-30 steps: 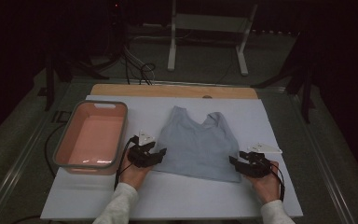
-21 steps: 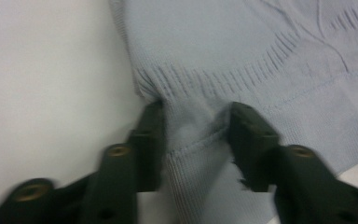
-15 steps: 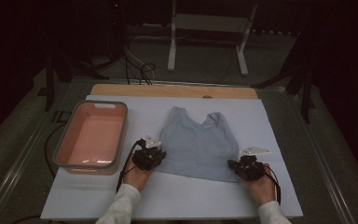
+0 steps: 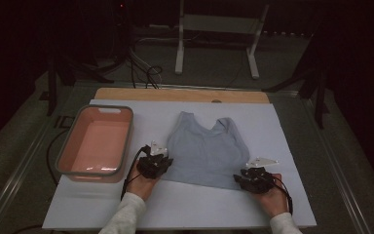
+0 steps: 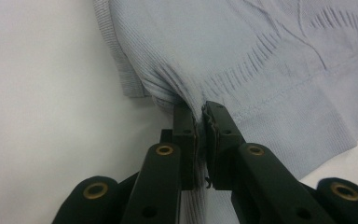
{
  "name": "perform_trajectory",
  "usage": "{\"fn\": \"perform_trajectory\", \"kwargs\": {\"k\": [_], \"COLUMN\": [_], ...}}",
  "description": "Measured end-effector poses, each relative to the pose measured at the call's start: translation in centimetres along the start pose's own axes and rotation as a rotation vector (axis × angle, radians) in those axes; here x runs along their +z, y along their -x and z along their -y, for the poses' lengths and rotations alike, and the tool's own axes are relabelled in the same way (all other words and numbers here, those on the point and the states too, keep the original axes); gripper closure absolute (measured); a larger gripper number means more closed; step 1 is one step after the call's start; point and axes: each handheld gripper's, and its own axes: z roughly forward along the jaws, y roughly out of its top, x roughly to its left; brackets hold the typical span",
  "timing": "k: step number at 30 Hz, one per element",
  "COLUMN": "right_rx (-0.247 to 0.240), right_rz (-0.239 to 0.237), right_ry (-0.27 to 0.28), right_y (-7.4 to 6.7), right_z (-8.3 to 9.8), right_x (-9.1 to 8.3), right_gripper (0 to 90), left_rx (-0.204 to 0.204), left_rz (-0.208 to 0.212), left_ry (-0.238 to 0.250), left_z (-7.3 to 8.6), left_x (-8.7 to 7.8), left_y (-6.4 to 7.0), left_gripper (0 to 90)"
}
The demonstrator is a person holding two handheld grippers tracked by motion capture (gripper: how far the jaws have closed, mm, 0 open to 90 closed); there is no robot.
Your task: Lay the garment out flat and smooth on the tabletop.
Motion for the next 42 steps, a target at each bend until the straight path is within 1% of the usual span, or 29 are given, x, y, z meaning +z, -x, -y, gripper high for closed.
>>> {"fn": "perform_trajectory", "kwargs": {"k": [1, 2, 3, 6, 7, 10, 12, 15, 18, 20, 22, 23, 24, 25, 26, 29, 30, 32, 33, 35, 36, 38, 39, 40, 42], "right_rx": [-0.004, -0.010, -0.012, -0.022, -0.016, -0.013, -0.017, -0.024, -0.042, -0.051, -0.052, -0.052, -0.027, -0.016, 0.015, 0.072, 0.093, 0.111, 0.118, 0.114, 0.115, 0.107, 0.104, 0.103, 0.088], "right_rz": [0.002, 0.004, -0.001, -0.003, -0.007, -0.022, -0.035, -0.053, -0.075, -0.095, -0.100, -0.100, -0.096, -0.089, -0.068, -0.037, -0.020, -0.005, -0.002, 0.005, 0.007, 0.014, 0.013, 0.014, 0.015], "right_ry": [-0.002, -0.005, -0.007, 0.001, 0.030, 0.053, 0.065, 0.072, 0.062, 0.049, 0.049, 0.049, 0.069, 0.083, 0.099, 0.115, 0.106, 0.095, 0.088, 0.071, 0.061, 0.047, 0.044, 0.046, 0.053], "right_y": [-0.1, -0.1, -0.2, -0.3, -0.3, -0.2, -0.3, -0.7, -1.2, -1.3, -1.3, -1.3, -0.9, -0.7, -0.4, 0.4, 0.6, 0.7, 0.7, 0.6, 0.5, 0.4, 0.3, 0.3, 0.1], "right_z": [-0.1, -0.2, -0.2, -0.1, -0.2, -0.1, 0.1, 0.5, 1.0, 1.2, 1.4, 1.4, 1.3, 1.3, 1.2, 1.0, 0.9, 0.7, 0.5, 0.2, 0.1, -0.1, -0.1, -0.2, -0.2], "right_x": [0.0, 0.0, 0.0, -0.2, -1.0, -1.6, -2.0, -2.6, -2.8, -2.8, -2.8, -2.8, -3.0, -3.1, -3.2, -3.0, -2.7, -2.2, -1.9, -1.2, -1.0, -0.7, -0.7, -0.7, -1.2], "right_gripper": [74.9, 80.5, 83.7, 85.1, 85.2, 85.2, 85.2, 85.1, 84.5, 83.2, 77.3, 77.3, 68.6, 63.9, 60.5, 53.5, 53.4, 53.6, 54.6, 57.7, 62.6, 78.2, 83.5, 86.4, 87.9], "left_rx": [-0.001, 0.000, 0.000, 0.003, -0.001, 0.013, 0.010, 0.007, 0.005, 0.007, 0.014, 0.014, 0.014, 0.014, 0.019, 0.024, 0.025, 0.018, 0.021, 0.020, 0.022, 0.023, 0.024, 0.024, 0.024], "left_rz": [0.002, 0.003, 0.004, 0.008, 0.016, 0.018, 0.021, 0.025, 0.028, 0.032, 0.031, 0.031, 0.037, 0.037, 0.033, 0.039, 0.038, 0.036, 0.036, 0.037, 0.037, 0.039, 0.039, 0.039, 0.041], "left_ry": [0.002, 0.002, 0.006, 0.009, 0.019, 0.013, 0.010, 0.004, -0.010, -0.016, -0.022, -0.022, -0.022, -0.022, -0.026, -0.028, -0.028, -0.024, -0.025, -0.025, -0.024, -0.023, -0.022, -0.021, -0.019], "left_z": [0.0, 0.0, 0.0, 0.0, 0.0, 0.1, 0.3, 0.7, 1.1, 1.3, 1.5, 1.5, 1.6, 1.6, 1.6, 1.7, 1.7, 1.7, 1.7, 1.7, 1.7, 1.7, 1.7, 1.7, 1.7], "left_x": [0.0, -0.1, -0.1, -0.3, -0.6, -0.9, -1.0, -1.1, -1.3, -1.3, -1.5, -1.5, -1.5, -1.5, -1.7, -1.8, -1.8, -1.8, -1.8, -1.8, -1.8, -1.9, -1.9, -1.9, -2.0], "left_y": [0.0, 0.0, 0.0, 0.0, 0.1, 0.1, 0.0, -0.1, -0.1, -0.2, -0.2, -0.2, -0.2, -0.2, -0.1, -0.1, 0.0, 0.1, 0.1, 0.1, 0.1, 0.1, 0.2, 0.2, 0.2], "left_gripper": [84.6, 84.6, 84.6, 84.6, 84.6, 84.6, 84.7, 84.6, 84.6, 84.5, 84.4, 84.4, 84.3, 84.3, 84.3, 84.2, 84.2, 84.2, 84.2, 84.2, 84.2, 84.2, 84.2, 84.2, 84.3]}}
